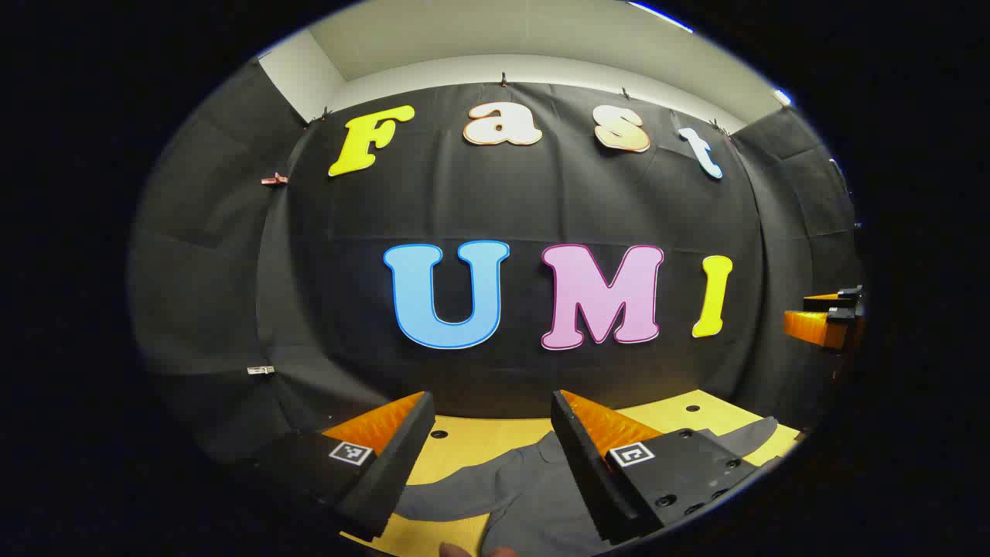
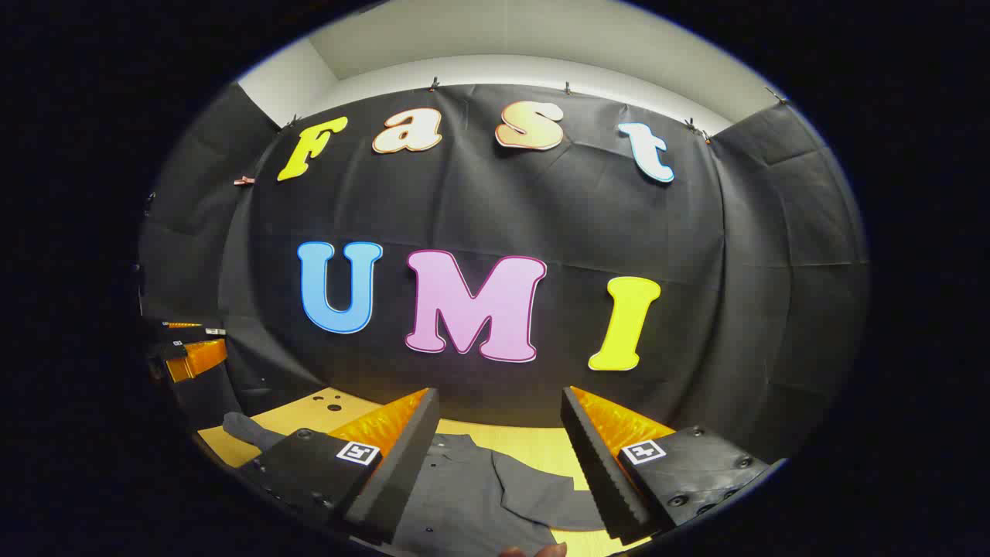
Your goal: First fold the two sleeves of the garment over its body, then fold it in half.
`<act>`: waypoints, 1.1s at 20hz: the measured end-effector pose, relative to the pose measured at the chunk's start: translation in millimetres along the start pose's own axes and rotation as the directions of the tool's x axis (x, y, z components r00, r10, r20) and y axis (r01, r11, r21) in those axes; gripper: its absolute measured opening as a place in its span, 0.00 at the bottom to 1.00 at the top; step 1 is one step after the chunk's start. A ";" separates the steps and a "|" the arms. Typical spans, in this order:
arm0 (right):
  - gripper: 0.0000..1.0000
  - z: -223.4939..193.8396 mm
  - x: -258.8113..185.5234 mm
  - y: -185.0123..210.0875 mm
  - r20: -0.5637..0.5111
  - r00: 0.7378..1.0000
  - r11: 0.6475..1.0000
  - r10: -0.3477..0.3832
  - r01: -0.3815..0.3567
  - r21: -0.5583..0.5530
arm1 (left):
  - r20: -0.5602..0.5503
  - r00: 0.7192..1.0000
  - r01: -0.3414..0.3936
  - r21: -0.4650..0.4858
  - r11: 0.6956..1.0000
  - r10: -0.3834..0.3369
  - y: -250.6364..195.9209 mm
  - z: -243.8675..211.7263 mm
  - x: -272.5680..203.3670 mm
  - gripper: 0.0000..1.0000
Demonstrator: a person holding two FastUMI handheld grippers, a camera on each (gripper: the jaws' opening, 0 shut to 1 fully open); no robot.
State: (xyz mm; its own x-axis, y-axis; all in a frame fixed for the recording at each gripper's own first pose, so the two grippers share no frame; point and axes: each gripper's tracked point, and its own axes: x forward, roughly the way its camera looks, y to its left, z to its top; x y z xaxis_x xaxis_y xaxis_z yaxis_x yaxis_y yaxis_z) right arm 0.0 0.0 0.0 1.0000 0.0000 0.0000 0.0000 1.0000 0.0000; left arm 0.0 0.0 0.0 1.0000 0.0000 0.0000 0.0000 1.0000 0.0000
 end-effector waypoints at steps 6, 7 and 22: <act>0.97 -5.3 11.9 -15.2 0.000 1.000 1.000 0.002 -0.002 -0.019 | -0.009 1.000 0.003 0.005 1.000 -0.003 -15.8 -2.9 12.8 0.95; 0.97 -6.7 13.7 -16.7 -0.002 1.000 1.000 0.003 -0.003 -0.020 | -0.009 1.000 0.004 0.010 1.000 -0.004 -18.0 -2.0 14.5 0.95; 0.97 -27.3 24.3 -56.6 -0.033 0.999 0.999 -0.035 0.034 -0.037 | -0.031 0.999 0.038 0.039 0.999 -0.036 -49.9 -12.3 22.7 0.95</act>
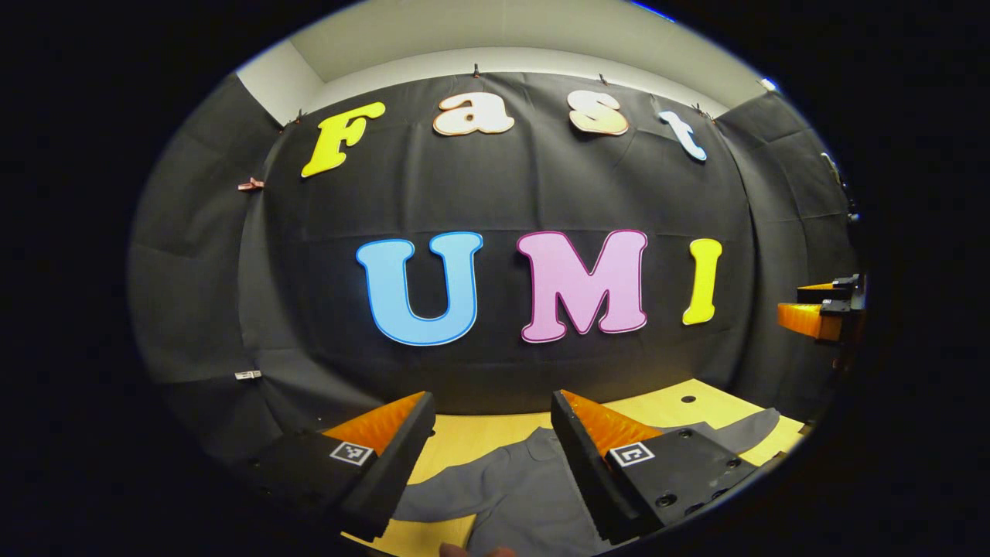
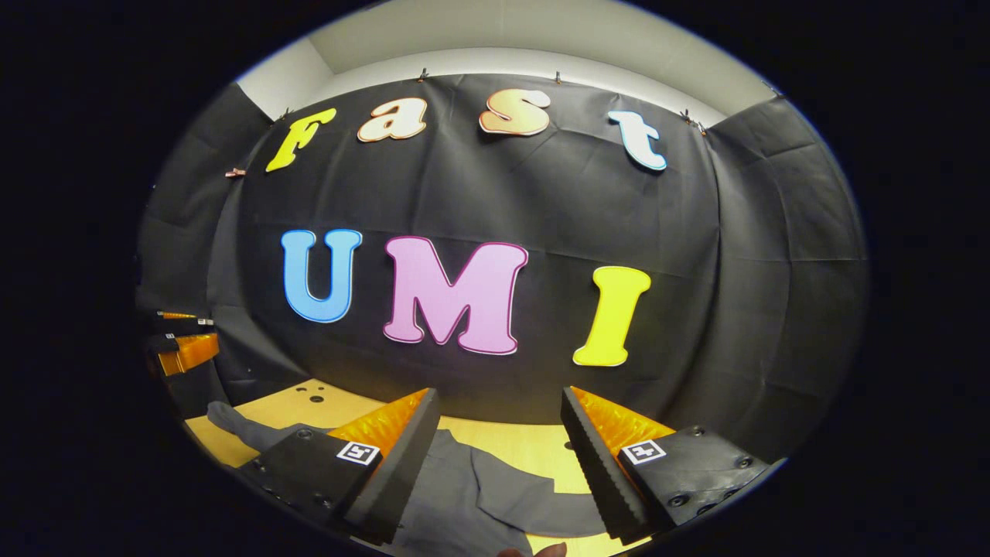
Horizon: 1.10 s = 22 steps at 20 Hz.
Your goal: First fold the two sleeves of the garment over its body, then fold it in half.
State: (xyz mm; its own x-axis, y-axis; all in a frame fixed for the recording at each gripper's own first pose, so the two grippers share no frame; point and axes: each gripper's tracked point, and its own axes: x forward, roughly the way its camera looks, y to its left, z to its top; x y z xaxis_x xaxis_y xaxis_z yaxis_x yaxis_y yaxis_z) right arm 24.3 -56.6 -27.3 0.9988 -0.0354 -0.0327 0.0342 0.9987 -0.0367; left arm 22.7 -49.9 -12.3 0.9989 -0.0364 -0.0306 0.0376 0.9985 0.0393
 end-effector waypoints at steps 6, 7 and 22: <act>0.98 -40.9 11.0 -78.9 -0.053 0.994 0.994 -0.096 0.094 -0.052 | 0.000 0.999 0.032 -0.002 0.999 -0.032 -30.4 2.8 1.5 0.95; 0.98 -47.5 13.8 -94.0 -0.055 0.992 0.992 -0.114 0.111 -0.061 | -0.002 0.999 0.032 0.005 0.999 -0.032 -35.0 3.6 2.4 0.95; 0.98 -241.3 58.9 -219.4 -0.326 0.932 0.987 -0.157 0.142 -0.069 | -0.058 0.997 -0.043 0.012 0.999 0.044 -94.6 -1.3 20.8 0.94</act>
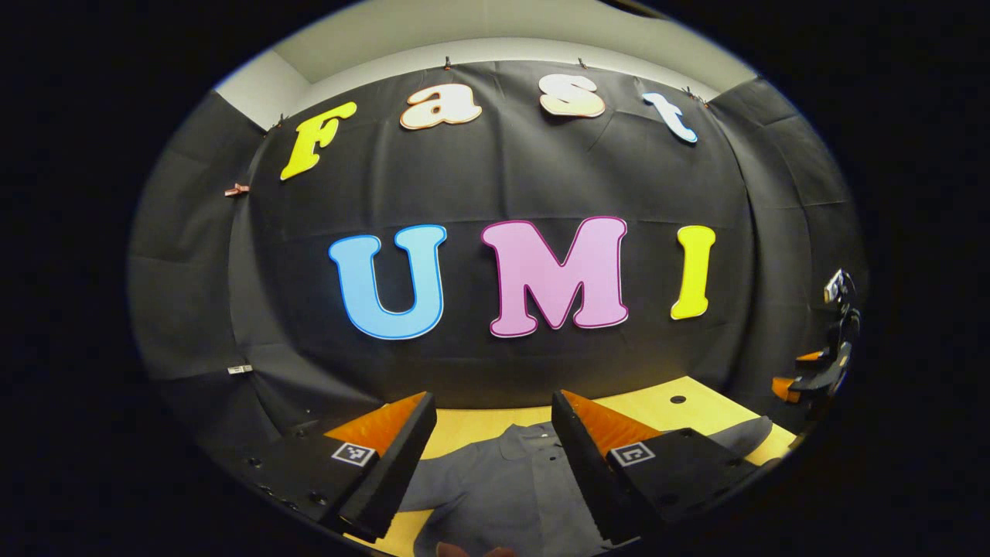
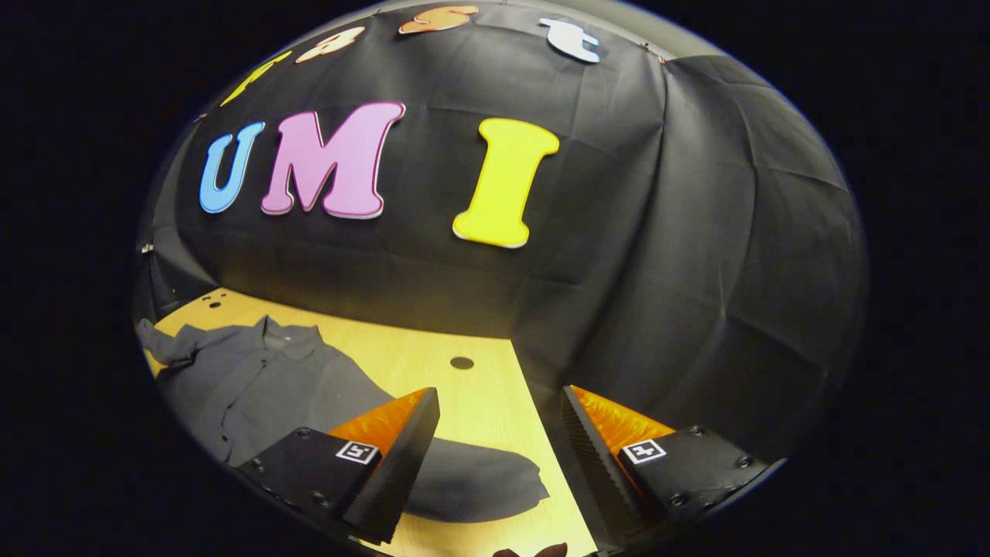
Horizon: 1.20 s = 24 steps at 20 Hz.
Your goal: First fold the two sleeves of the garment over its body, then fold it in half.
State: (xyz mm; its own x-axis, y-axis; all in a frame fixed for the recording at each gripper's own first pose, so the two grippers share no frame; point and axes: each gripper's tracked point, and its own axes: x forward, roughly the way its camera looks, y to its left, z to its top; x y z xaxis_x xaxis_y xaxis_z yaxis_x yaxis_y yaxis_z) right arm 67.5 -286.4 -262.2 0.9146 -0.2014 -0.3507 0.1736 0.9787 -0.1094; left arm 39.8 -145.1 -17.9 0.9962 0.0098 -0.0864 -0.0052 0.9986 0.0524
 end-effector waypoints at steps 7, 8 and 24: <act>0.98 -94.7 34.6 -11.0 -0.182 0.982 0.998 0.045 -0.039 0.039 | -0.055 0.996 -0.067 0.028 0.997 0.068 -8.5 -13.9 -4.3 0.97; 0.98 -106.4 38.7 -10.9 -0.203 0.978 0.998 0.048 -0.040 0.041 | -0.062 0.995 -0.070 0.035 0.997 0.073 -9.8 -14.3 -6.3 0.97; 0.99 -201.1 61.2 -7.4 -0.375 0.923 0.981 0.080 -0.005 0.196 | -0.141 0.981 -0.120 0.078 0.990 0.130 -14.6 -37.9 -18.8 0.98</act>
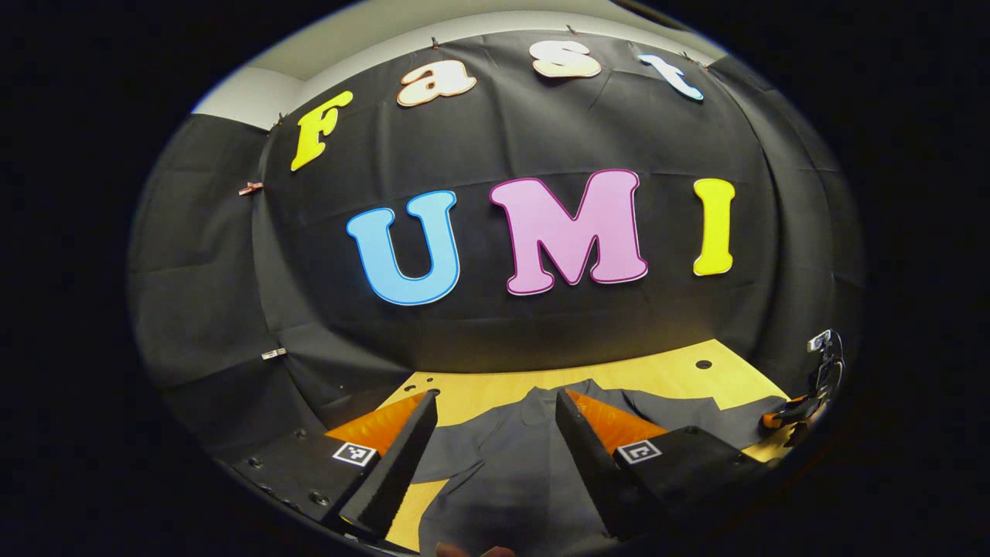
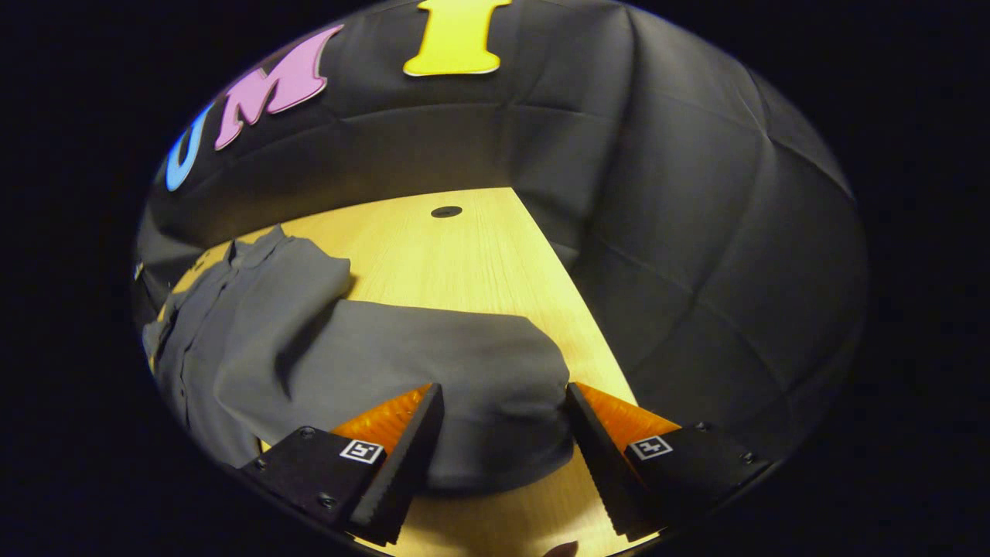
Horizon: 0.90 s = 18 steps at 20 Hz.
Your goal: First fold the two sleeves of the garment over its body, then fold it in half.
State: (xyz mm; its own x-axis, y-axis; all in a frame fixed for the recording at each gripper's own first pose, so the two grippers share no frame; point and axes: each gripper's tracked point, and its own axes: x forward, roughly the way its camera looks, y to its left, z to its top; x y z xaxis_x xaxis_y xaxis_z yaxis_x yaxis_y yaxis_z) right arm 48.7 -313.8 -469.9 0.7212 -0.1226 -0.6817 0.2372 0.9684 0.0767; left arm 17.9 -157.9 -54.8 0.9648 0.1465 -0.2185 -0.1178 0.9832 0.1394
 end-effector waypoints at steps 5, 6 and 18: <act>0.46 -2.1 0.3 13.8 0.004 0.999 0.999 0.033 -0.033 -0.001 | 0.005 1.000 0.003 0.017 1.000 -0.003 5.4 1.4 -2.5 0.97; 0.30 -1.6 2.8 12.8 -0.004 0.999 0.999 0.042 -0.042 0.014 | 0.008 1.000 0.002 0.015 1.000 -0.002 8.7 0.9 -2.6 0.97; 0.11 79.5 -85.9 -3.0 0.181 0.975 0.992 -0.128 0.125 0.029 | 0.020 0.998 0.058 -0.047 0.997 -0.057 58.2 -12.6 13.5 0.97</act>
State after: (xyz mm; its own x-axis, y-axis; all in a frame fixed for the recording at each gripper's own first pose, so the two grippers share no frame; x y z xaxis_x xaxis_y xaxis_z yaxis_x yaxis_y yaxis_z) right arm 37.8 -323.4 -353.7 0.7908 -0.2827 -0.5429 0.3439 0.9389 0.0120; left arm 21.1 -97.3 -61.9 0.9744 0.0882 -0.2069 -0.0727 0.9940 0.0812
